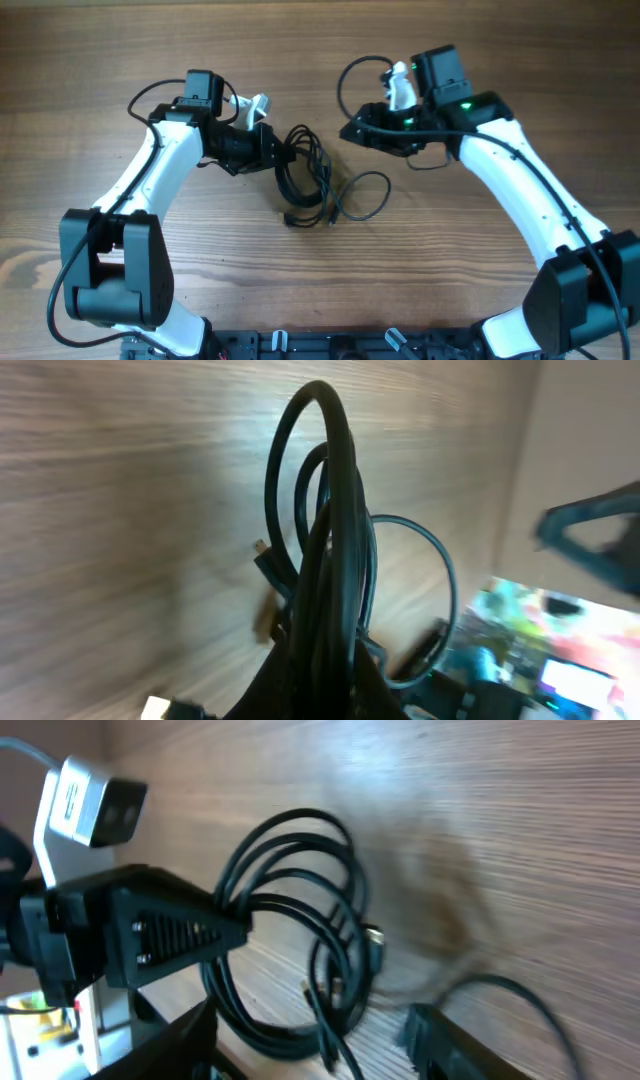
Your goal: Untangle cables
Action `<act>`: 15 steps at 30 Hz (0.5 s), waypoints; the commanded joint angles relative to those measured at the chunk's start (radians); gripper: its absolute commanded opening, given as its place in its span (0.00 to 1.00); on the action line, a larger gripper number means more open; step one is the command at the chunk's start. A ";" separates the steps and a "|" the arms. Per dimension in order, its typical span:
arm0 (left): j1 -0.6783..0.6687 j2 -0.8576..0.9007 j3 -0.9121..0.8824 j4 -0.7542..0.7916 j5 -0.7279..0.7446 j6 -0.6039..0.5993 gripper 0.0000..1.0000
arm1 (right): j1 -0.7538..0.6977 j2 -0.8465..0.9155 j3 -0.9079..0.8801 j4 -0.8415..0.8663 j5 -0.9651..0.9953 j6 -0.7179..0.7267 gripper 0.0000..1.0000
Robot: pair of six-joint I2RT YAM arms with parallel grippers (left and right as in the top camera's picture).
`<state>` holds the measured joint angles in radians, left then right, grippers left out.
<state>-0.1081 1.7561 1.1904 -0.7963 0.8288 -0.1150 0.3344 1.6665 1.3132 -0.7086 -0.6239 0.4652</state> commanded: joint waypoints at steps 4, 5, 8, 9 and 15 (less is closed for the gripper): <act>0.006 0.011 0.014 0.006 0.275 -0.024 0.04 | 0.094 0.000 0.014 0.002 0.071 -0.022 0.56; 0.010 0.011 0.014 0.010 0.293 -0.025 0.04 | 0.095 0.000 0.014 0.002 0.069 -0.020 0.55; 0.034 0.011 0.014 0.016 0.304 -0.025 0.04 | 0.095 0.000 0.014 0.002 0.061 -0.020 0.55; 0.045 0.011 0.014 0.017 0.304 -0.025 0.04 | 0.095 0.000 0.014 0.003 0.053 -0.021 0.54; 0.100 0.011 0.014 0.043 0.304 -0.028 0.04 | 0.106 0.000 0.014 -0.006 0.028 -0.073 0.51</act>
<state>-0.0399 1.7565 1.1904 -0.7685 1.0714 -0.1337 0.4301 1.6665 1.3132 -0.7090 -0.5819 0.4419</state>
